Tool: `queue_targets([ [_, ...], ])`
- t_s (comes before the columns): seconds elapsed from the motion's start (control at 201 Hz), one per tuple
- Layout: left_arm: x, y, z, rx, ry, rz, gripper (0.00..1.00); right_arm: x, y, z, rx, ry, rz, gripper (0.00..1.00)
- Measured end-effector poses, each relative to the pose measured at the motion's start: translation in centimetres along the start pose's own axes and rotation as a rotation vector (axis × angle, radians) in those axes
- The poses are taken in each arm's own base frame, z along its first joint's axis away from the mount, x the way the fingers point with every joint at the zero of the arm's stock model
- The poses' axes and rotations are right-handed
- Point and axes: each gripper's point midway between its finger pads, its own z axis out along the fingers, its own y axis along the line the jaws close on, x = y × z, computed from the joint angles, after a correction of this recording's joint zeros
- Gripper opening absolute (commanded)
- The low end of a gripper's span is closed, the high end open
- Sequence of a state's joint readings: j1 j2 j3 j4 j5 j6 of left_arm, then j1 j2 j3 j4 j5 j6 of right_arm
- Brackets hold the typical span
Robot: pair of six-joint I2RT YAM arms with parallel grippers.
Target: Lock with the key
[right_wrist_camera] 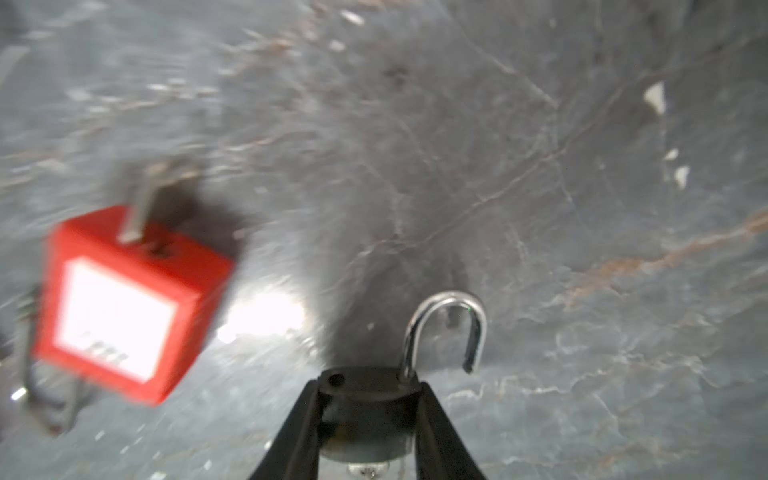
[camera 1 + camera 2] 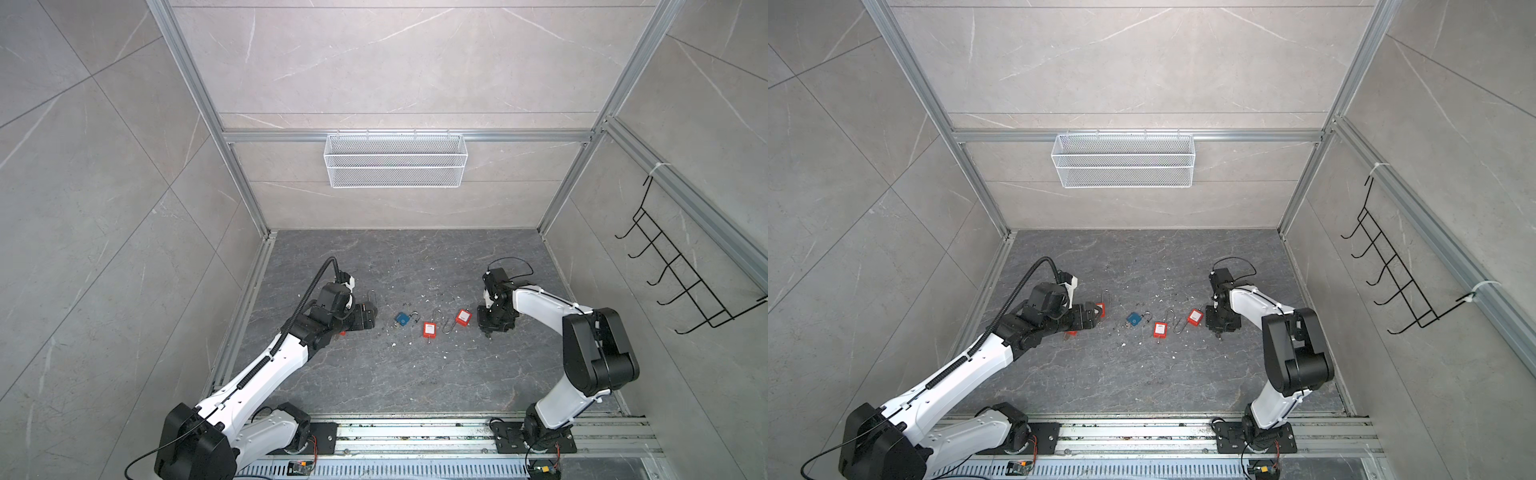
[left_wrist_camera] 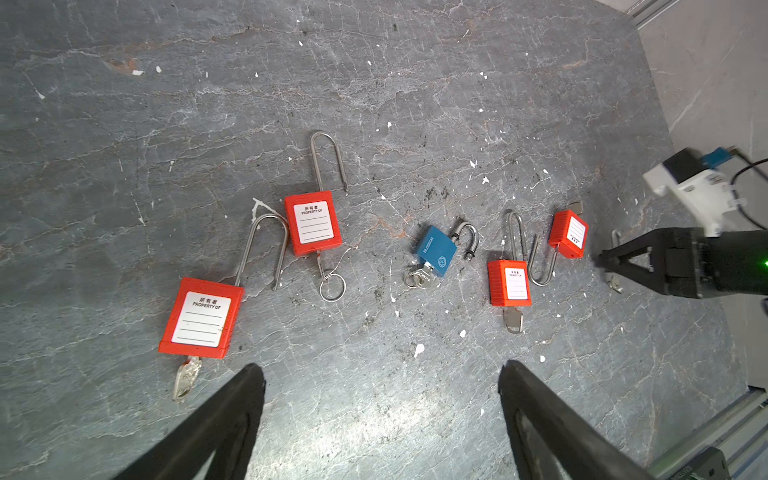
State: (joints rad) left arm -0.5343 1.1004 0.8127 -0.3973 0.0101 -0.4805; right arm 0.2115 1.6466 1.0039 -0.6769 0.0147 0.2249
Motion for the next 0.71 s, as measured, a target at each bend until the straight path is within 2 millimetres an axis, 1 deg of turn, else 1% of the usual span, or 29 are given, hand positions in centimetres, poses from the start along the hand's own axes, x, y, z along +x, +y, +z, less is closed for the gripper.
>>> queue_targets([
  [0.085, -0.8, -0.2, -0.6, -0.004, -0.020, 0.041, 0.90, -0.7, 1.5, -2.2, -0.026, -0.073, -0.088, 0.30],
  [0.249, -2.9, -1.6, -2.2, 0.032, -0.080, 0.189, 0.88, -2.1, 5.1, -7.7, -0.107, -0.246, -0.302, 0.28],
  [0.309, -3.1, -2.1, -2.5, 0.054, -0.087, 0.257, 0.88, -2.2, 6.3, -9.5, -0.148, -0.299, -0.377, 0.23],
  [0.358, -3.1, -2.6, -2.6, 0.075, -0.088, 0.317, 0.87, -2.0, 7.2, -10.8, -0.185, -0.337, -0.443, 0.22],
  [0.423, -2.9, -3.1, -2.6, 0.105, -0.086, 0.399, 0.85, -1.6, 8.2, -12.1, -0.225, -0.373, -0.524, 0.22],
  [0.508, -2.6, -4.4, -2.9, 0.171, -0.110, 0.534, 0.83, -0.8, 9.7, -13.6, -0.283, -0.416, -0.650, 0.22],
  [0.612, -1.7, -6.3, -3.4, 0.276, -0.159, 0.720, 0.82, 0.3, 11.3, -14.7, -0.349, -0.448, -0.792, 0.22],
  [0.707, -0.6, -8.1, -3.9, 0.377, -0.196, 0.891, 0.81, 1.7, 12.7, -15.5, -0.425, -0.463, -0.912, 0.25],
])
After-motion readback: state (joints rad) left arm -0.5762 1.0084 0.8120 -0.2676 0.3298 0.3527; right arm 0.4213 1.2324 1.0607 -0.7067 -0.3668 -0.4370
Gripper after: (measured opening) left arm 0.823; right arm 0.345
